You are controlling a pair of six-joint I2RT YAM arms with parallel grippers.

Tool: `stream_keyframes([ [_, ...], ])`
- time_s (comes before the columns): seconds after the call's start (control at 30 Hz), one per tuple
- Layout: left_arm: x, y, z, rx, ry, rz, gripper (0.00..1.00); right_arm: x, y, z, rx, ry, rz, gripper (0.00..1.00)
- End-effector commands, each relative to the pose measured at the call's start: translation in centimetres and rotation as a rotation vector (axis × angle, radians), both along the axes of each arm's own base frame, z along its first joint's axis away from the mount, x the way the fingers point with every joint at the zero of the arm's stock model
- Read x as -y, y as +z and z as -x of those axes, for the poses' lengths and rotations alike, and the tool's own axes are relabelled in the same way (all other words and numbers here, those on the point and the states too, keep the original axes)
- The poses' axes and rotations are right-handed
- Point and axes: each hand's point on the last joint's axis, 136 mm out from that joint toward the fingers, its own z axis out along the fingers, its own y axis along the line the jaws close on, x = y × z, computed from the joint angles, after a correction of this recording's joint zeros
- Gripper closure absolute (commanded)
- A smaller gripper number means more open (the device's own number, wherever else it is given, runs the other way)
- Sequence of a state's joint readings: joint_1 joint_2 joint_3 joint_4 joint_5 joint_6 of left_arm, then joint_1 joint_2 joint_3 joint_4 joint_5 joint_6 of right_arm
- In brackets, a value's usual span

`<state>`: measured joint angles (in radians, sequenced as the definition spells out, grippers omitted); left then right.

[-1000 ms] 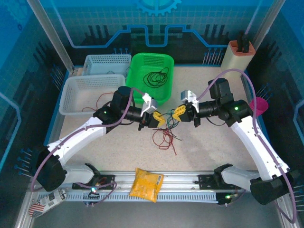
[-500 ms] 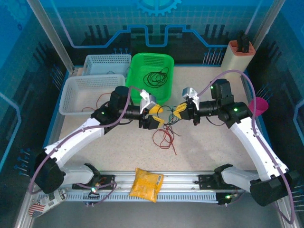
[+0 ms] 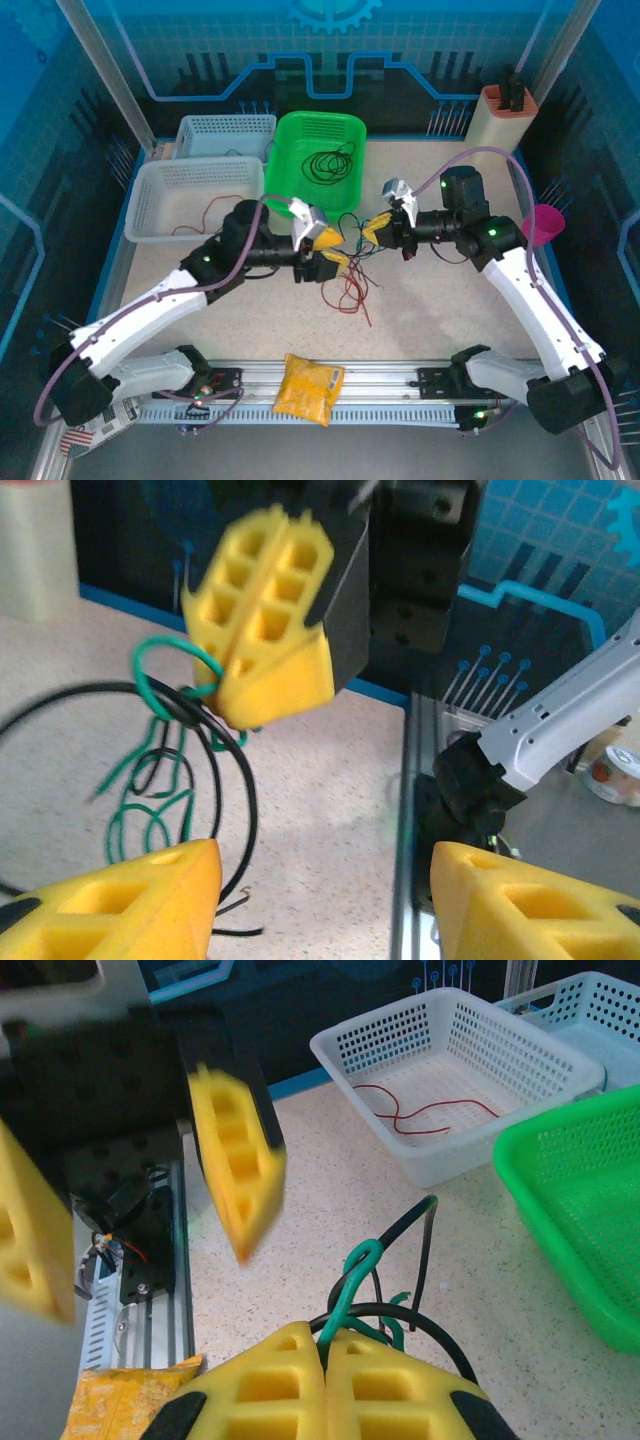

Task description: Untangle the cables

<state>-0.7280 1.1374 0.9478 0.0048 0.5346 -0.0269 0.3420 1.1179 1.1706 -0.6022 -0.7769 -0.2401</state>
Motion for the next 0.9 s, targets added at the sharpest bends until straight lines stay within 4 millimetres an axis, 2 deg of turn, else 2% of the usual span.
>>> stream_keyframes([
  [0.0, 1.0, -0.8, -1.3, -0.027, 0.044, 0.011, 0.42, -0.4, 1.2, 0.5, 0.026, 0.014, -0.03, 1.0],
  [0.17, 1.7, -1.2, -3.2, -0.013, 0.096, 0.023, 0.41, -0.5, 1.5, 0.8, 0.032, 0.02, -0.038, 1.0],
  [0.3, 2.3, -1.1, -3.5, 0.01, 0.088, 0.039, 0.42, -0.5, 1.7, 1.0, 0.033, 0.022, -0.045, 1.0],
  [0.43, 3.2, -1.3, -3.3, -0.008, 0.044, 0.045, 0.54, -0.5, 1.8, 0.9, 0.033, 0.01, -0.048, 1.0],
  [0.6, 3.7, -1.5, -2.9, -0.012, 0.012, 0.055, 0.62, -0.4, 1.7, 0.8, 0.031, 0.005, -0.045, 1.0],
  [0.67, 3.5, -1.2, -3.0, 0.003, 0.024, 0.057, 0.72, -0.4, 1.6, 0.8, 0.024, 0.006, -0.045, 1.0],
  [0.77, 3.3, -0.2, -3.0, 0.022, 0.029, 0.068, 0.98, -0.4, 1.3, 0.8, 0.021, 0.004, -0.039, 1.0],
  [0.87, 2.8, 1.3, -2.7, 0.034, 0.02, 0.069, 1.0, -0.3, 0.7, 0.7, 0.014, 0.0, -0.019, 1.0],
])
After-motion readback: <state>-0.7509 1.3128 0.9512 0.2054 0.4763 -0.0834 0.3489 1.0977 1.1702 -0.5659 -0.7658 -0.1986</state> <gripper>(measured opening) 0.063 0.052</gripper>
